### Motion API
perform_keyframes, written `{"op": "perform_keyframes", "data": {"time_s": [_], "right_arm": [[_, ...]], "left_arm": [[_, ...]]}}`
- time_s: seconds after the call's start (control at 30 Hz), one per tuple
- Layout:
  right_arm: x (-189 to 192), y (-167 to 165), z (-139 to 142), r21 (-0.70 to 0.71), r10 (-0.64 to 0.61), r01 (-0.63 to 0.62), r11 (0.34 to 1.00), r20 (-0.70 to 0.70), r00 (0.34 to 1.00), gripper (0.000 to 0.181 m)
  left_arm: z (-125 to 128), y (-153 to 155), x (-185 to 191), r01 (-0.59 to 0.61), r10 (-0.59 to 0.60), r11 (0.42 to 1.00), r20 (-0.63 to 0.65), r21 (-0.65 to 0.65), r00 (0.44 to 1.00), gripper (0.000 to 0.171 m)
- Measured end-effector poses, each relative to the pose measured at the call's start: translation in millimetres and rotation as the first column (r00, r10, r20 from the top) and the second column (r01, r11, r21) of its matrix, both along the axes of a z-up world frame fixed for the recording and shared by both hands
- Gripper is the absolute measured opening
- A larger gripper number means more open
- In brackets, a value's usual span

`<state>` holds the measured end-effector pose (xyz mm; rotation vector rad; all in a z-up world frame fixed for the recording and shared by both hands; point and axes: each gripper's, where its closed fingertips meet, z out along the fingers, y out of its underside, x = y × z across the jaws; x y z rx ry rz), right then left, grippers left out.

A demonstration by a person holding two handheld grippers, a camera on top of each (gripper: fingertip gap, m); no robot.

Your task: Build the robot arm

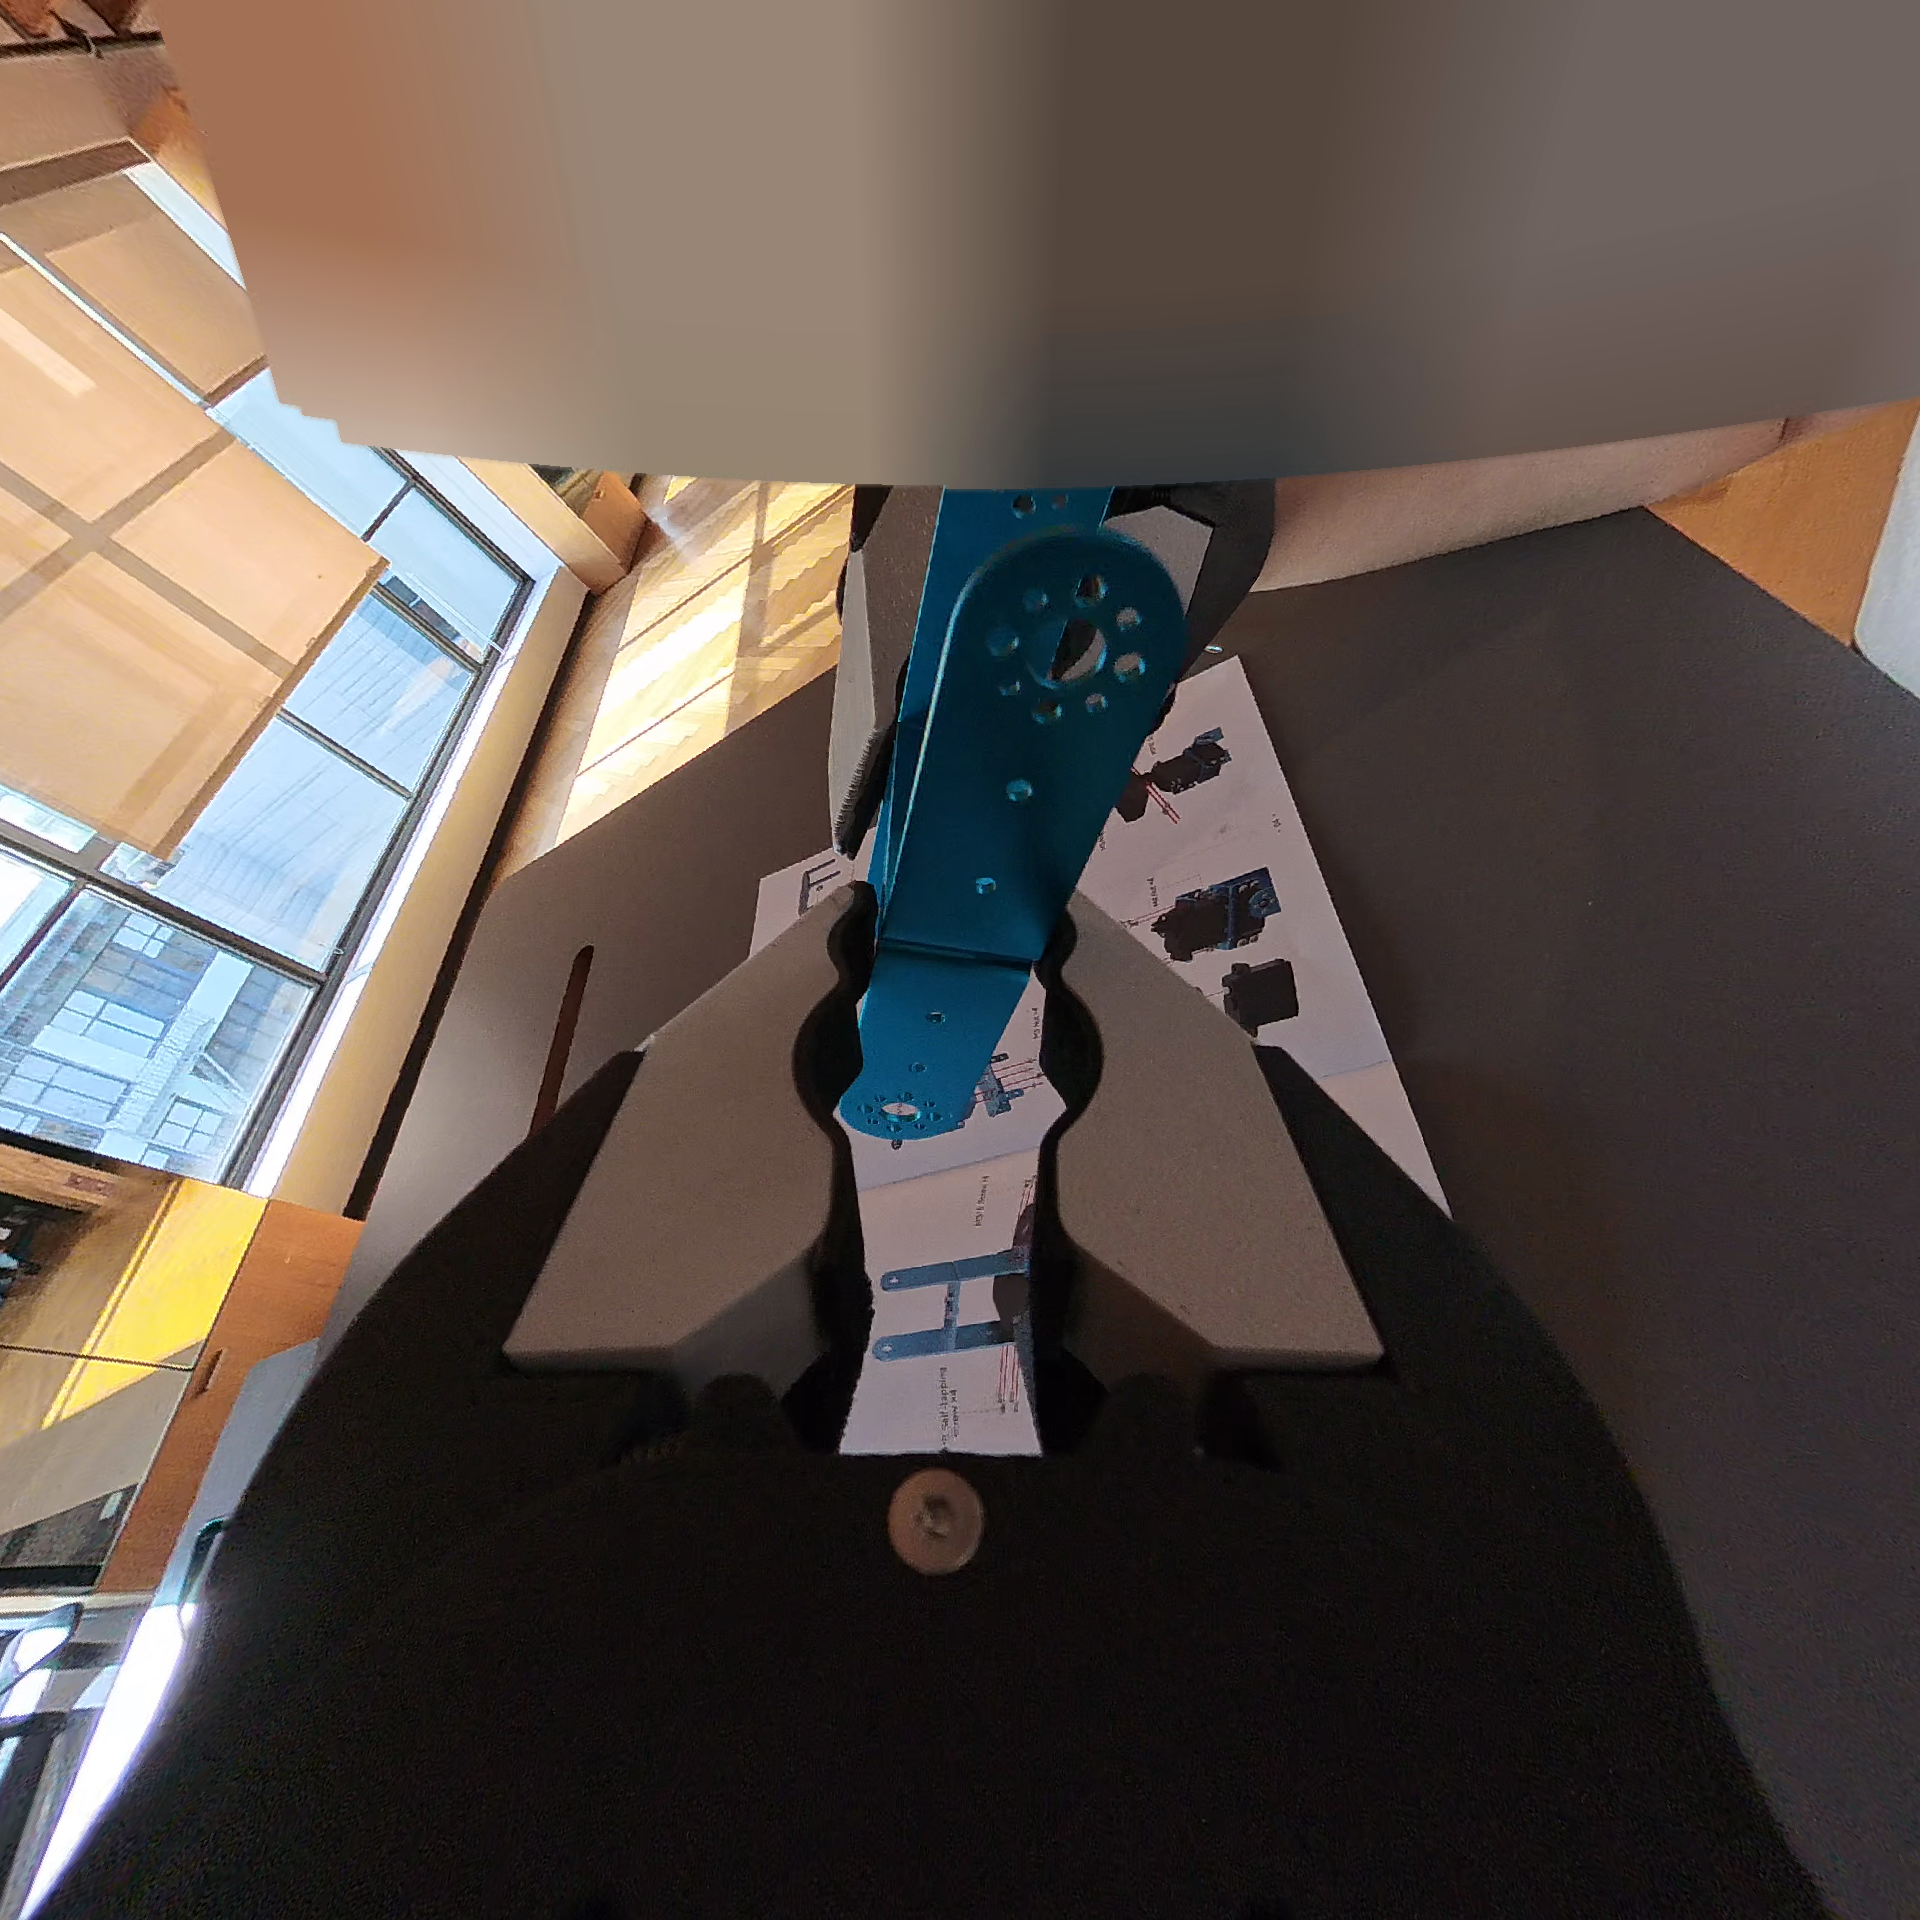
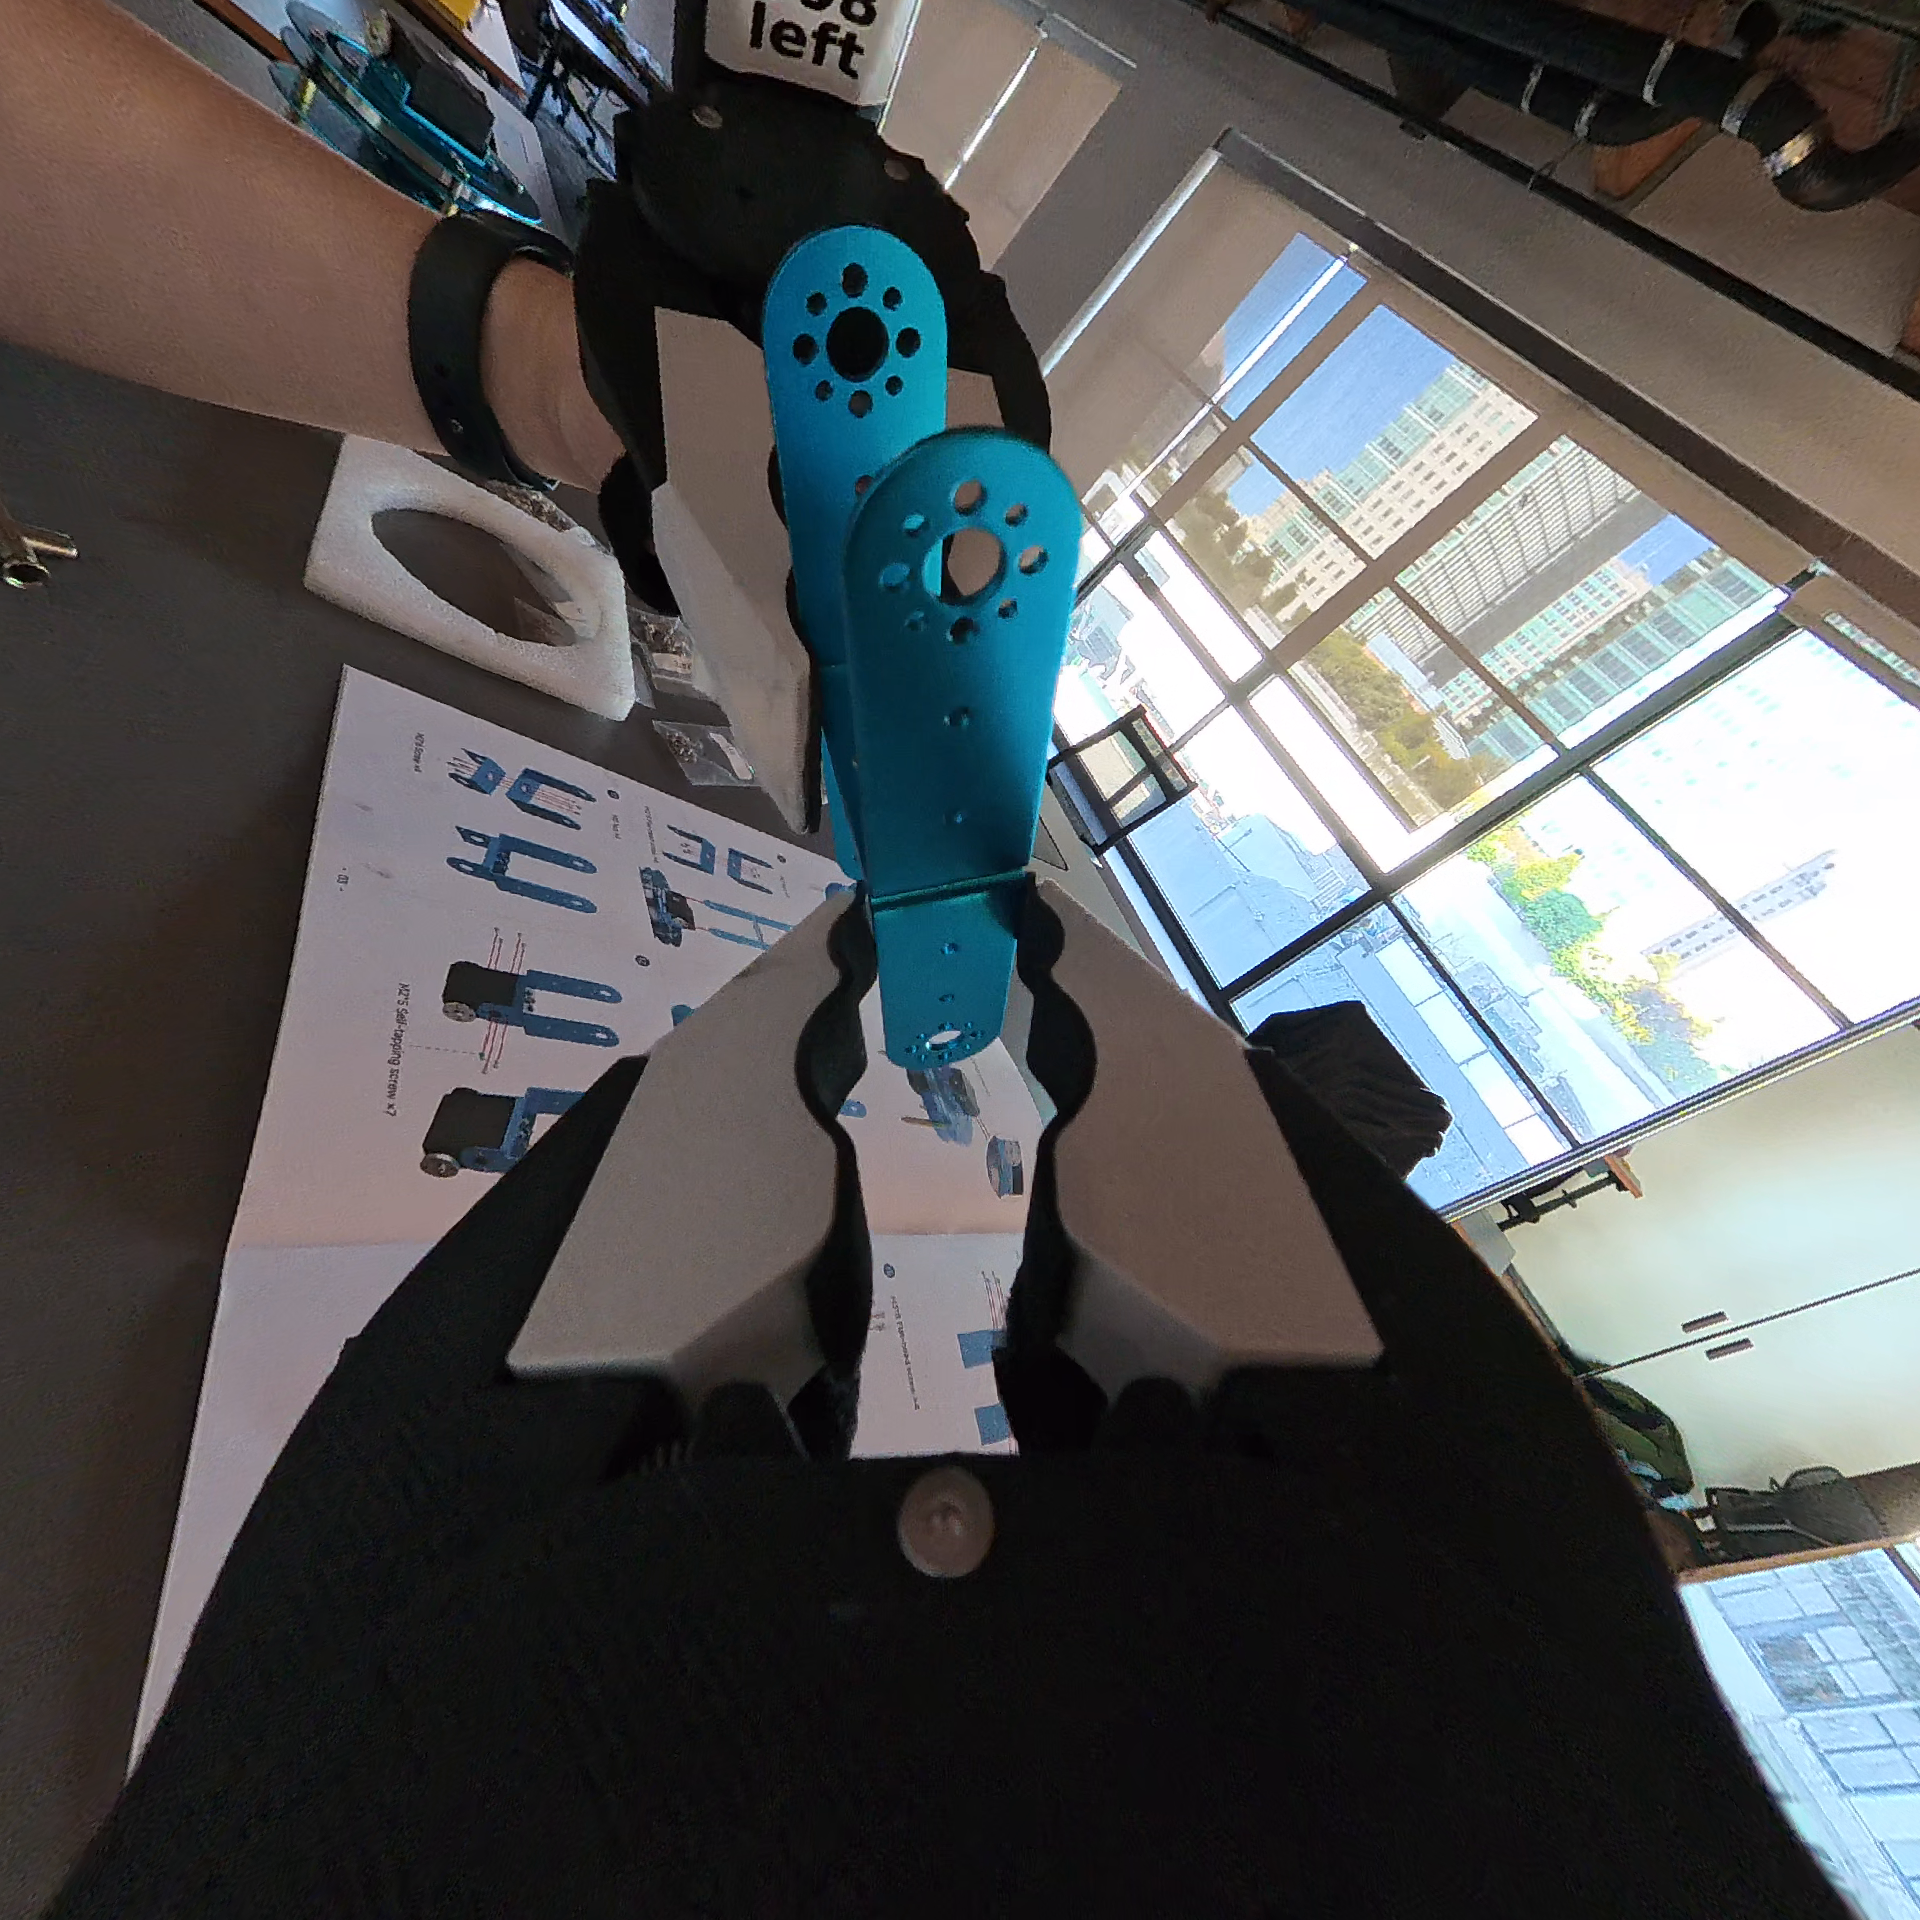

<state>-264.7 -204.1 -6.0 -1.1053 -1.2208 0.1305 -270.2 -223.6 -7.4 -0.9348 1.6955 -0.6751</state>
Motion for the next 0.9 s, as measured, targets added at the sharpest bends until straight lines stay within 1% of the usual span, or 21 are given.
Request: {"op": "perform_keyframes", "data": {"time_s": [0.23, 0.3, 0.37, 0.47, 0.53, 0.6, 0.63, 0.67, 0.7, 0.77, 0.8, 0.9], "right_arm": [[-0.1, -3.4, 6.1, 0.099, -0.004, 0.002, 0.995, 0.018, 1.000, 0.026], [-0.1, -3.0, 5.5, 0.115, -0.011, 0.007, 0.993, 0.029, 1.000, 0.026], [0.1, -2.0, 4.4, 0.106, -0.014, 0.011, 0.994, 0.030, 0.999, 0.026], [0.4, -0.4, 2.6, 0.074, -0.011, 0.010, 0.997, 0.020, 1.000, 0.027], [0.2, 0.4, 1.9, 0.026, 0.003, -0.003, 1.000, -0.005, 1.000, 0.027], [1.2, 4.0, -0.1, -0.078, 0.012, -0.016, 0.997, -0.055, 0.998, 0.028], [2.9, 7.1, 1.2, -0.122, 0.006, -0.018, 0.992, -0.094, 0.996, 0.029], [5.1, 10.9, 3.5, -0.163, -0.003, -0.020, 0.986, -0.143, 0.990, 0.029], [6.5, 14.8, 4.4, -0.222, -0.012, -0.033, 0.975, -0.195, 0.981, 0.030], [8.9, 22.4, 2.9, -0.363, -0.038, -0.071, 0.929, -0.285, 0.958, 0.030], [9.9, 24.8, 1.5, -0.429, -0.050, -0.097, 0.898, -0.319, 0.946, 0.029], [11.2, 30.0, -6.6, -0.588, -0.087, -0.164, 0.792, -0.376, 0.923, 0.030]], "left_arm": [[5.2, -4.1, 0.1, 0.002, -0.005, 0.994, 0.025, 0.113, 1.000, 0.028], [4.3, -3.9, -0.1, 0.000, -0.003, 0.992, 0.019, 0.125, 1.000, 0.028], [3.3, -3.2, 0.0, -0.003, 0.002, 0.994, 0.008, 0.109, 1.000, 0.028], [2.5, -1.9, 0.3, -0.008, 0.008, 0.999, -0.009, 0.049, 1.000, 0.028], [3.5, -1.2, 0.9, -0.008, 0.007, 0.999, -0.017, -0.033, 1.000, 0.028], [5.8, 1.7, 2.8, -0.020, 0.016, 0.986, -0.026, -0.166, 1.000, 0.028], [7.9, 4.6, 5.2, -0.036, 0.029, 0.963, -0.027, -0.268, 0.999, 0.027], [9.6, 8.0, 7.9, -0.052, 0.042, 0.919, -0.035, -0.390, 0.999, 0.027], [10.2, 10.7, 10.6, -0.063, 0.045, 0.850, -0.048, -0.522, 0.998, 0.027], [10.8, 15.0, 15.4, -0.055, 0.031, 0.650, -0.046, -0.758, 0.998, 0.026], [9.6, 17.1, 16.9, -0.037, 0.021, 0.556, -0.031, -0.831, 0.999, 0.026], [3.5, 24.8, 19.2, 0.019, 0.000, 0.322, 0.020, -0.947, 1.000, 0.026]]}}
